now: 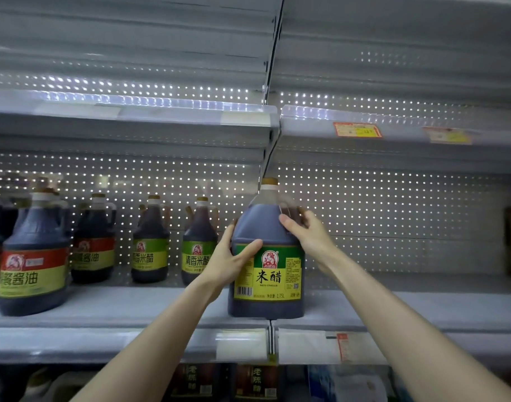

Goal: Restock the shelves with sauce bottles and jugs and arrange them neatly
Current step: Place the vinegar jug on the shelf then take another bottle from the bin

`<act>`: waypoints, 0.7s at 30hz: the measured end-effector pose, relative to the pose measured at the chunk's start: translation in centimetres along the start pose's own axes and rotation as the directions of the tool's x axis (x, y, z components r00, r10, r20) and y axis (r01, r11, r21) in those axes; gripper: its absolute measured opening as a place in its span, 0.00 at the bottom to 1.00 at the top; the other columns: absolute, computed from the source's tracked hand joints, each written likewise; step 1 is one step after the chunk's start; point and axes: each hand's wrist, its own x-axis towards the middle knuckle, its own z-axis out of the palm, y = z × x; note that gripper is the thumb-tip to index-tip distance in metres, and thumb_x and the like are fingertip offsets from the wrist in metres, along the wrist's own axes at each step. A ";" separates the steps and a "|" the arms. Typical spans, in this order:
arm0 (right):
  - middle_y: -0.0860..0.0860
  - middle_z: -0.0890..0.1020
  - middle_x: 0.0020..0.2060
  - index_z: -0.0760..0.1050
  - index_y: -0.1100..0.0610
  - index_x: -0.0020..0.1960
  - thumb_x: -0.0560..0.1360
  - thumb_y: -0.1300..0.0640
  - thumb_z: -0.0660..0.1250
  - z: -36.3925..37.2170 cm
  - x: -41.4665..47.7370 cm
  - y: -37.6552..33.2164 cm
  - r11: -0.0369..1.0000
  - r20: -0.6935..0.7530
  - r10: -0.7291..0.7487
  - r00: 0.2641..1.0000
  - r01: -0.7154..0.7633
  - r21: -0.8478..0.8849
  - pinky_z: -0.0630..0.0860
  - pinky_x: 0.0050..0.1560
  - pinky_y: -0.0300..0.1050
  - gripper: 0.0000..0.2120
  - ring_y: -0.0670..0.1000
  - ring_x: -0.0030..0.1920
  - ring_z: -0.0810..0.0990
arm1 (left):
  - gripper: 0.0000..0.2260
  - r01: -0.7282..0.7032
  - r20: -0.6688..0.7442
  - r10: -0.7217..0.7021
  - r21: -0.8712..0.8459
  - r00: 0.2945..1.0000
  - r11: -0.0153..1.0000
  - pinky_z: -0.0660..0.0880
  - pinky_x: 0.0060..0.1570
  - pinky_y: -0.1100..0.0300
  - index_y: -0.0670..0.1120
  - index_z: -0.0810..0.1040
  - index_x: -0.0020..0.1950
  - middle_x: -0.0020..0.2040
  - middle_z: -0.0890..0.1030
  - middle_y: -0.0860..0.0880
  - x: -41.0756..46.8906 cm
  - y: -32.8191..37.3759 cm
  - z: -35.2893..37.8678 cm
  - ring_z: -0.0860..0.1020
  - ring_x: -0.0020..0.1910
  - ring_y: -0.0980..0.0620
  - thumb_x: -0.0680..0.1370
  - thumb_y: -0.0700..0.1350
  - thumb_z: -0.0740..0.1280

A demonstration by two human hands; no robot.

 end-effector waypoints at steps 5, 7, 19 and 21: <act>0.46 0.79 0.58 0.65 0.52 0.69 0.77 0.45 0.63 0.5 -3.3 3.8 0.996 0.007 0.064 0.998 -0.064 0.067 0.78 0.44 0.34 0.24 0.42 0.48 0.80 | 0.22 0.004 0.031 -0.002 -0.063 1.000 0.998 0.80 0.44 0.61 0.53 0.66 0.68 0.56 0.82 0.48 -1.9 -1.6 0.2 0.83 0.49 0.54 0.76 0.46 0.68; 0.46 0.82 0.53 0.65 0.51 0.71 0.77 0.43 0.61 1.0 -4.2 4.8 0.995 0.002 0.084 0.997 -0.084 0.057 0.79 0.46 0.37 0.25 0.44 0.49 0.82 | 0.19 0.020 0.024 -0.018 -0.070 1.000 0.997 0.79 0.42 0.64 0.51 0.68 0.66 0.56 0.82 0.48 -2.4 -2.2 0.2 0.83 0.48 0.56 0.77 0.46 0.67; 0.47 0.83 0.52 0.70 0.45 0.57 0.70 0.32 0.57 1.5 -5.3 6.2 0.988 0.024 0.153 0.988 -0.153 0.012 0.77 0.58 0.48 0.23 0.48 0.54 0.82 | 0.15 0.060 0.093 -0.051 -0.090 0.994 0.994 0.78 0.41 0.67 0.51 0.65 0.65 0.54 0.81 0.50 -2.3 -2.9 0.3 0.82 0.47 0.60 0.79 0.46 0.63; 0.47 0.83 0.51 0.70 0.46 0.58 0.70 0.33 0.56 1.5 -5.5 6.1 0.989 0.026 0.147 0.989 -0.148 0.019 0.78 0.56 0.46 0.24 0.48 0.53 0.82 | 0.15 0.058 0.105 -0.048 -0.091 0.993 0.994 0.78 0.42 0.66 0.51 0.65 0.66 0.56 0.81 0.49 -2.3 -3.0 0.3 0.82 0.48 0.58 0.79 0.46 0.62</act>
